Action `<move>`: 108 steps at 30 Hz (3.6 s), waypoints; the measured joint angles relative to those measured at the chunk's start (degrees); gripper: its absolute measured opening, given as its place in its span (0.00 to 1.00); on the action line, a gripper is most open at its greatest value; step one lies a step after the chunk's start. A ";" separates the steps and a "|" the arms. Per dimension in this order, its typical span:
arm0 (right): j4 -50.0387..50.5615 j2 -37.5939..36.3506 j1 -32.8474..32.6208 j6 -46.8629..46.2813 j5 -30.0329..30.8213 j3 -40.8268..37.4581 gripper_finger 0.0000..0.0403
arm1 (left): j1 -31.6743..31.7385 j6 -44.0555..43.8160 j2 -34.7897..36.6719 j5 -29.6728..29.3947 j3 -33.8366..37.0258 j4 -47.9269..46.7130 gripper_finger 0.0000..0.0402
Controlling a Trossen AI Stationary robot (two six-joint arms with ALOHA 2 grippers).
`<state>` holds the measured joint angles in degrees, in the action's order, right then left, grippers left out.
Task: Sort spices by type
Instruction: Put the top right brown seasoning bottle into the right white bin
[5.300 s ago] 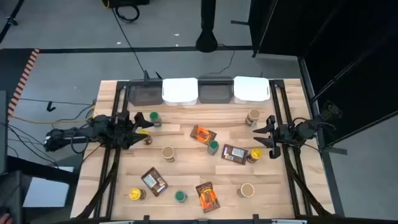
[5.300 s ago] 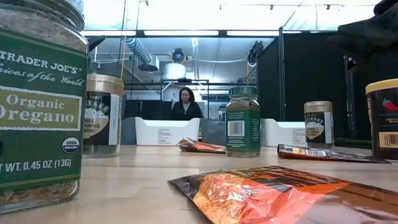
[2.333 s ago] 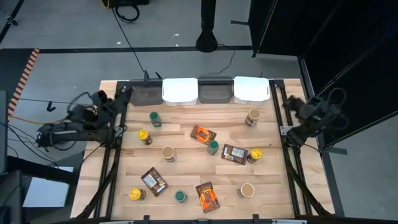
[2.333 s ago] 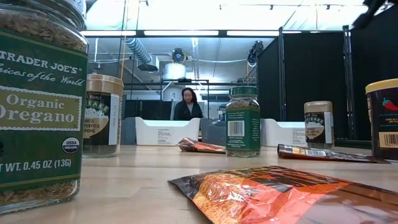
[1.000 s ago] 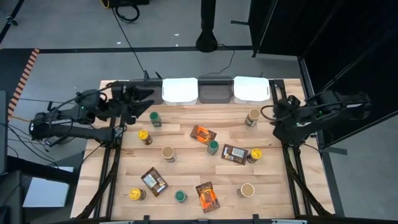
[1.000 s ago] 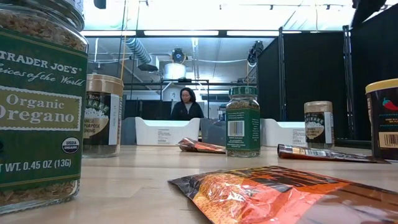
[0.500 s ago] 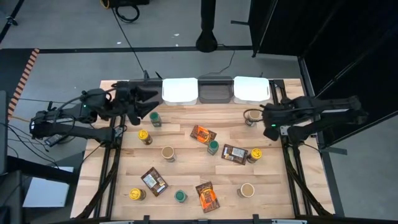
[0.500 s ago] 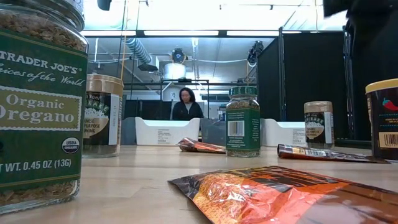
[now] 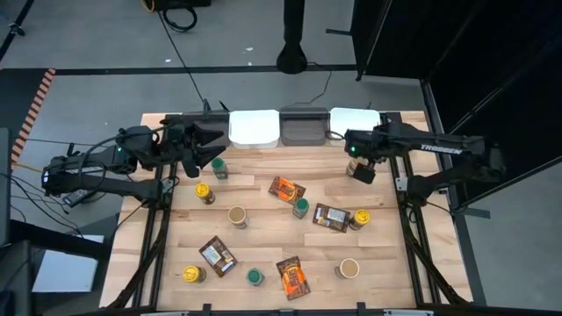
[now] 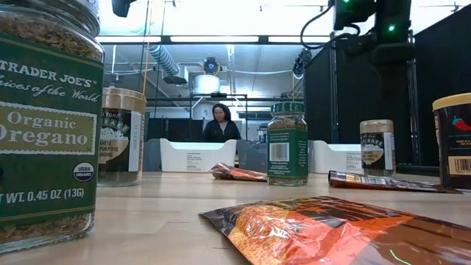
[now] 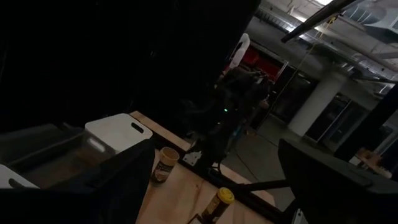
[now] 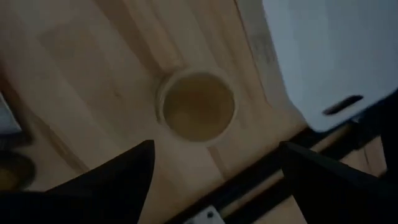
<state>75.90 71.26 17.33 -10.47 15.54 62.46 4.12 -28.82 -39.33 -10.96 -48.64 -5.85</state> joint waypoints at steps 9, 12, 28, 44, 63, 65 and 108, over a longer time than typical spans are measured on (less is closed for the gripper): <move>-4.78 0.33 5.01 4.06 -2.67 0.00 0.87 | 0.00 -3.25 0.00 0.02 0.00 0.02 0.87; -5.12 1.25 5.83 6.42 -3.08 0.00 0.87 | 0.00 -4.41 0.00 0.02 0.00 0.02 0.87; -10.85 -38.94 -0.81 -18.68 0.86 -18.08 0.81 | 0.00 -1.64 -0.15 0.02 0.00 -0.13 0.87; -22.77 -40.83 -11.84 -41.18 8.52 -28.46 0.69 | -0.02 -1.44 -3.08 0.74 0.00 -0.30 0.87; -21.99 -29.76 -51.79 -75.22 13.94 -33.73 0.52 | -0.04 1.64 -3.41 3.10 0.00 -0.07 0.87; -21.95 -26.78 -52.99 -76.98 14.25 -33.70 0.50 | -0.04 1.63 -3.41 3.10 0.00 -0.07 0.87; -3.03 -3.11 -49.10 -96.05 31.49 -27.61 0.74 | 0.04 8.84 -5.61 -2.97 0.09 -5.29 0.87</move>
<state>72.87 68.15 -31.77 -106.53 47.02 34.85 4.16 -19.97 -44.94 -13.93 -48.56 -11.14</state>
